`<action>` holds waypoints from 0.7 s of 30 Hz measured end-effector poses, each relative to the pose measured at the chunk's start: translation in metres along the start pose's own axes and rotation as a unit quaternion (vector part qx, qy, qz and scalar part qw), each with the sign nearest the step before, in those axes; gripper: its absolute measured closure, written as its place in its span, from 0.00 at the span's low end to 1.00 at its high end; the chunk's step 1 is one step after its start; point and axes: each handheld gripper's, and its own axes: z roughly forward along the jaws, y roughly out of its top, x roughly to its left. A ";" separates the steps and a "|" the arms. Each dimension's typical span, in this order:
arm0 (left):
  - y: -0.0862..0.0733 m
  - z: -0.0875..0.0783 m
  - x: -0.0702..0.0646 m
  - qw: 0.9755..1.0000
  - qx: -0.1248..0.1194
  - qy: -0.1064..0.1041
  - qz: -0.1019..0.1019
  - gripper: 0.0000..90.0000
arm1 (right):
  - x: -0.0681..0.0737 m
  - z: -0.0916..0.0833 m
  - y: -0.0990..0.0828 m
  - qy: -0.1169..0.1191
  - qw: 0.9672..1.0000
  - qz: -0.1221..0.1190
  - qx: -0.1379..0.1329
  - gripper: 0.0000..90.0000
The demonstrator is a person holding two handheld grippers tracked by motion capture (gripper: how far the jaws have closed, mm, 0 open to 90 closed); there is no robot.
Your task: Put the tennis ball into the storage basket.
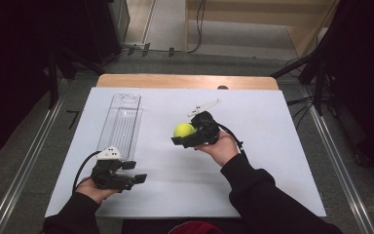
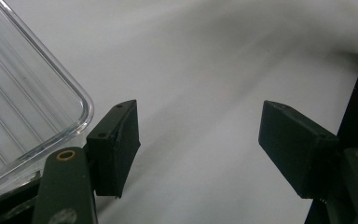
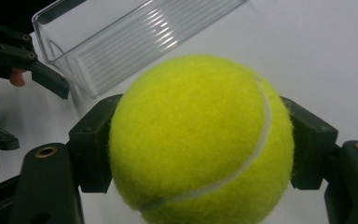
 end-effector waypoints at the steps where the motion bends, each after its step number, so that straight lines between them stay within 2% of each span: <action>1: 0.000 0.000 0.000 1.000 0.000 0.000 0.000 0.33 | 0.000 0.000 0.001 0.000 1.000 0.002 0.000 0.26; 10: 0.000 0.000 0.000 1.000 -0.001 0.000 0.000 0.33 | 0.001 0.004 0.010 0.006 1.000 0.006 -0.006 0.26; 21: 0.000 0.000 0.000 1.000 -0.001 0.001 -0.001 0.33 | 0.003 0.011 0.022 0.010 1.000 0.000 -0.004 0.26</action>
